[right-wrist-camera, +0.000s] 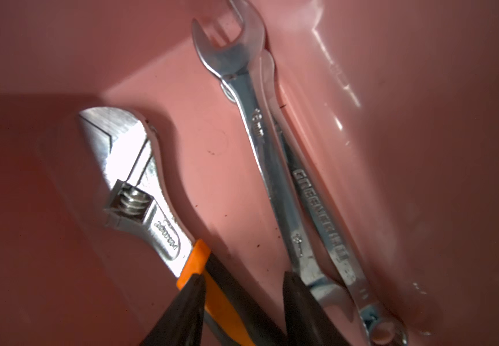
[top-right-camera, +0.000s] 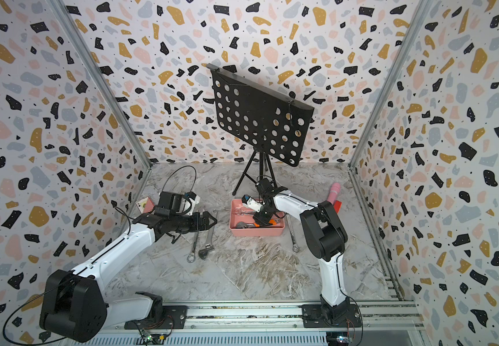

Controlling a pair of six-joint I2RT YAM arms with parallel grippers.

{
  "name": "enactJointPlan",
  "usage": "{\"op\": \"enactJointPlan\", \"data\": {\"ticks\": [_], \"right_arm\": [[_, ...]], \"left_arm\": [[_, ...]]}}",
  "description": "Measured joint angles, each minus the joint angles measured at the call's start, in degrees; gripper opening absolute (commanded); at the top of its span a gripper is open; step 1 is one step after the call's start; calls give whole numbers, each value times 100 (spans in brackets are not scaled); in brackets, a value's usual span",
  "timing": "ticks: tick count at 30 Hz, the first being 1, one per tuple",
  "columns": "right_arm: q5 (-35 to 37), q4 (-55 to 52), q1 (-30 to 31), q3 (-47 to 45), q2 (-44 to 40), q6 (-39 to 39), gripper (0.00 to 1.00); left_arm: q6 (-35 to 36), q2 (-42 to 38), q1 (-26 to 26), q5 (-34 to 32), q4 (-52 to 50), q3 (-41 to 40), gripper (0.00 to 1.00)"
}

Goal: Take out the wrench from the storage box
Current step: Pick up the wrench from the storage box.

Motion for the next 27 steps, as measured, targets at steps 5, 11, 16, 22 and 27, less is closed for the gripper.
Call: {"op": "enactJointPlan", "data": {"ticks": [5, 11, 16, 22, 27], "right_arm": [[179, 238, 39, 28, 44, 7, 48], [144, 391, 50, 50, 186, 101, 48], [-20, 404, 37, 267, 398, 251, 47], [-317, 372, 42, 372, 522, 435, 46], [-247, 330, 74, 387, 544, 444, 42]], "left_arm": [[-4, 20, 0, 28, 4, -9, 96], [-2, 98, 0, 59, 7, -42, 96], [0, 98, 0, 72, 11, -105, 96], [15, 92, 0, 92, 4, -192, 96], [20, 92, 0, 98, 9, -197, 96]]}}
